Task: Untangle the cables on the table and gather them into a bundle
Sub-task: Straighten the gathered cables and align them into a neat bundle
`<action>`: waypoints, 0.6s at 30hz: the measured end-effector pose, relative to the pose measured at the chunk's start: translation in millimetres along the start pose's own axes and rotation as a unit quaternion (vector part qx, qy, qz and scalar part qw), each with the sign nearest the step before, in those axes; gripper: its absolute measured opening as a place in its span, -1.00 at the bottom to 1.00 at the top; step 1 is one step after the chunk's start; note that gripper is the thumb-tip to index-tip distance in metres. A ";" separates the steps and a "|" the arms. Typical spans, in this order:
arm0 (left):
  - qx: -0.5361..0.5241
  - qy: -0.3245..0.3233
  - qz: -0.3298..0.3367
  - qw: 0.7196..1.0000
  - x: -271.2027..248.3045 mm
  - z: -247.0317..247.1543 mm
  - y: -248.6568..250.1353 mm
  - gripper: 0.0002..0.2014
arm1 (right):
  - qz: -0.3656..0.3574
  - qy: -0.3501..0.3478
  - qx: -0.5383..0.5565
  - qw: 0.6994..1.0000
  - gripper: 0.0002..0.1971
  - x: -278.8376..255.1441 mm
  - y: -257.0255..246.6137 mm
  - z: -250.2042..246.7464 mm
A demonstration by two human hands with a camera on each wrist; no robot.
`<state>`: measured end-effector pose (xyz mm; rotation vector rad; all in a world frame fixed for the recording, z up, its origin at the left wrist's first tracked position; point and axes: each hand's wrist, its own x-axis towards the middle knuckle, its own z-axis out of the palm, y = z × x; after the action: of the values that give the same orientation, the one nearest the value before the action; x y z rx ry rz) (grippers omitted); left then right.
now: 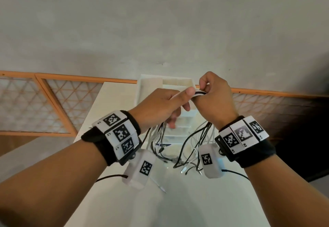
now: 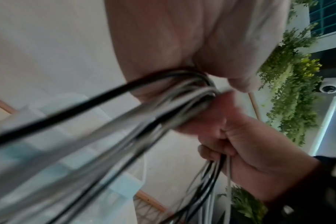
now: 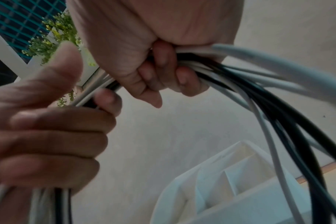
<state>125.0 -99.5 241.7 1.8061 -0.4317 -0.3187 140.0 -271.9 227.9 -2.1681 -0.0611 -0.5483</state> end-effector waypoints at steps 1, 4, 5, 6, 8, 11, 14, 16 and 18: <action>0.002 0.037 0.010 0.999 2.5 1.3 2.3 -0.48 | -0.008 0.010 0.002 1.000 -0.66 -0.1 1.9 -1.8; -0.026 0.128 0.006 0.991 7.4 -14.7 12.4 -0.54 | -0.024 -0.002 -0.012 1.000 -0.67 -6.7 23.7 -10.1; -0.047 0.142 0.001 0.989 7.3 -24.1 16.6 -0.54 | -0.015 -0.022 -0.039 0.999 -0.71 -12.7 37.7 -11.2; -0.061 0.148 0.000 0.987 6.5 -33.9 20.1 -0.54 | 0.004 -0.050 -0.072 0.996 -0.72 -19.6 52.7 -10.7; -0.031 0.153 0.003 0.988 3.7 -48.7 21.0 -0.53 | 0.041 -0.088 -0.123 0.988 -0.70 -30.1 77.9 -8.6; 0.174 0.158 -0.028 0.972 1.6 -55.6 3.1 -0.49 | 0.047 0.008 -0.086 0.995 -0.70 -22.3 77.5 -15.3; 0.265 0.171 -0.104 0.943 0.3 -55.1 -21.2 -0.47 | 0.018 0.113 0.068 0.991 -0.84 -12.9 55.7 -31.4; 0.219 0.218 -0.113 0.944 -1.0 -60.4 -27.1 -0.49 | 0.022 0.006 0.075 0.997 -0.71 -19.7 57.1 -31.4; 0.137 0.259 -0.093 0.952 -2.1 -70.0 -25.9 -0.52 | 0.060 -0.188 -0.095 0.976 -0.53 -35.8 78.3 -23.3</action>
<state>156.5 -32.2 235.7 2.1169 0.0724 0.0999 117.7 -332.9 166.7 -2.4197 -0.0842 -0.0706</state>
